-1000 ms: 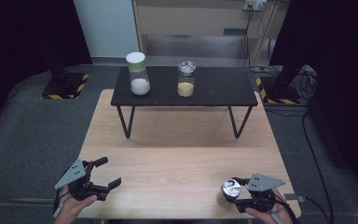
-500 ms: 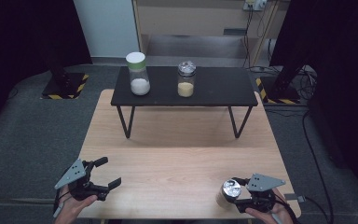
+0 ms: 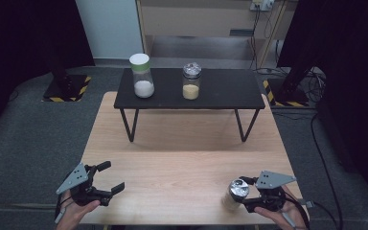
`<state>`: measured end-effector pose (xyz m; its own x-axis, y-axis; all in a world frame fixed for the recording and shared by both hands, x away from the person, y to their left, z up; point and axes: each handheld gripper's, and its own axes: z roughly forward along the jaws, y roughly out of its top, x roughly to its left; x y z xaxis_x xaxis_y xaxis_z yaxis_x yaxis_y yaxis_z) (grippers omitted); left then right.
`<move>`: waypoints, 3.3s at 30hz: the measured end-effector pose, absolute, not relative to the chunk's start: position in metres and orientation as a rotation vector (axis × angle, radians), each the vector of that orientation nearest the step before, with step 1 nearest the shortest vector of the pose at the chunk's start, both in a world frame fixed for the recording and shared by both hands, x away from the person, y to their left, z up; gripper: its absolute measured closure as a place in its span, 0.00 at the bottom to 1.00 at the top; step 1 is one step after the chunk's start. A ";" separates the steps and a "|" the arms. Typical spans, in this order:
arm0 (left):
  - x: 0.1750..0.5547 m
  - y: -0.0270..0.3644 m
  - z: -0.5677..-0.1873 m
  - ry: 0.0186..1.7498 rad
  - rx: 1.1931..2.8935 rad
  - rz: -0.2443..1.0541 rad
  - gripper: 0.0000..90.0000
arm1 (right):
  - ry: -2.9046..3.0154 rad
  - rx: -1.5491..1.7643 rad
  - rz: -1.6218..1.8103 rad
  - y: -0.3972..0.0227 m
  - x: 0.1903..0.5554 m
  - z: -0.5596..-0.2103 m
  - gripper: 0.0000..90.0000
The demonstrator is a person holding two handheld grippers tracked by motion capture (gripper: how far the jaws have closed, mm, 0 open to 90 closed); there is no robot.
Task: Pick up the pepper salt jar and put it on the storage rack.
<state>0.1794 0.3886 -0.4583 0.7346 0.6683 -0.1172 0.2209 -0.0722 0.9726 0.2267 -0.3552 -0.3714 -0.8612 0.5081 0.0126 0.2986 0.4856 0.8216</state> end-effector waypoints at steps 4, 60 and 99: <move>0.179 0.388 -0.458 0.725 1.639 0.428 0.01 | 2.507 0.687 1.314 -0.355 0.232 -0.363 0.39; 0.179 0.389 -0.459 0.729 1.634 0.428 0.01 | 2.578 0.543 1.272 -0.342 0.297 -0.247 0.39; 0.180 0.390 -0.460 0.728 1.628 0.428 0.01 | 2.518 0.632 1.199 -0.318 0.354 -0.165 0.39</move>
